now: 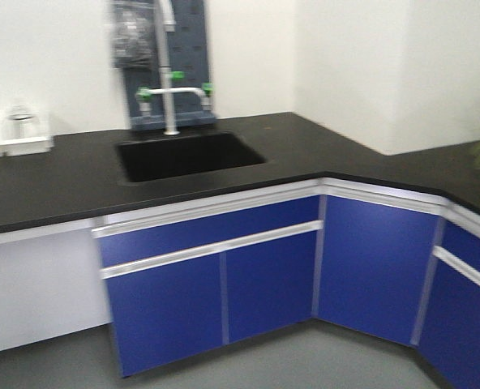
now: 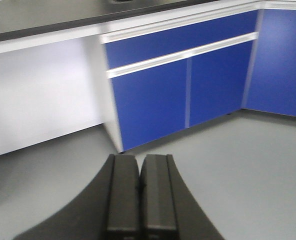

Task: Grab transparent chemical and place on left bench
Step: 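Drive the base to the bench with the white bins, holding the dropper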

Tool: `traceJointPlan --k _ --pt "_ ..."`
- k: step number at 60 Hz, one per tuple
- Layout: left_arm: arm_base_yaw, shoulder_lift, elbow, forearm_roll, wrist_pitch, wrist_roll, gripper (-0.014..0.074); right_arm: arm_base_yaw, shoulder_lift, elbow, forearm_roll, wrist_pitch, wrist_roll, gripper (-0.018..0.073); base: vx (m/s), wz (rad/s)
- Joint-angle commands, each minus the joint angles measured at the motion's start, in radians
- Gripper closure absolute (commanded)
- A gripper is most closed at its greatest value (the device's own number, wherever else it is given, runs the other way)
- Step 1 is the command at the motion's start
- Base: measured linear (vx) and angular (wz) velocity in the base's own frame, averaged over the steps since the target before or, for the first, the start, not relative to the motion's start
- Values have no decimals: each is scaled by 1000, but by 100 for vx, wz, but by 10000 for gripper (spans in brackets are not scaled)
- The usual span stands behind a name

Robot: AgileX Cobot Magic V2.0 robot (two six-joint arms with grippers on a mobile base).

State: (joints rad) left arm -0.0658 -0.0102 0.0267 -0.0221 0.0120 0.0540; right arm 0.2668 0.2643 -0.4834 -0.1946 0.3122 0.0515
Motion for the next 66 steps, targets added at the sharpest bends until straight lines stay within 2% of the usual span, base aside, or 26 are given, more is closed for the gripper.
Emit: traceJointPlan --k 1,29,66 --pt "-2 -19 16 -1 -78 -8 600 -1 12 -25 -14 -77 -2 562 -6 80" --pt "-2 -19 16 -1 -78 -8 600 -1 12 -25 -14 -77 -2 562 4 78" --pt "-2 -19 16 -1 -78 -8 600 -1 12 -25 -14 -77 -2 562 24 55"
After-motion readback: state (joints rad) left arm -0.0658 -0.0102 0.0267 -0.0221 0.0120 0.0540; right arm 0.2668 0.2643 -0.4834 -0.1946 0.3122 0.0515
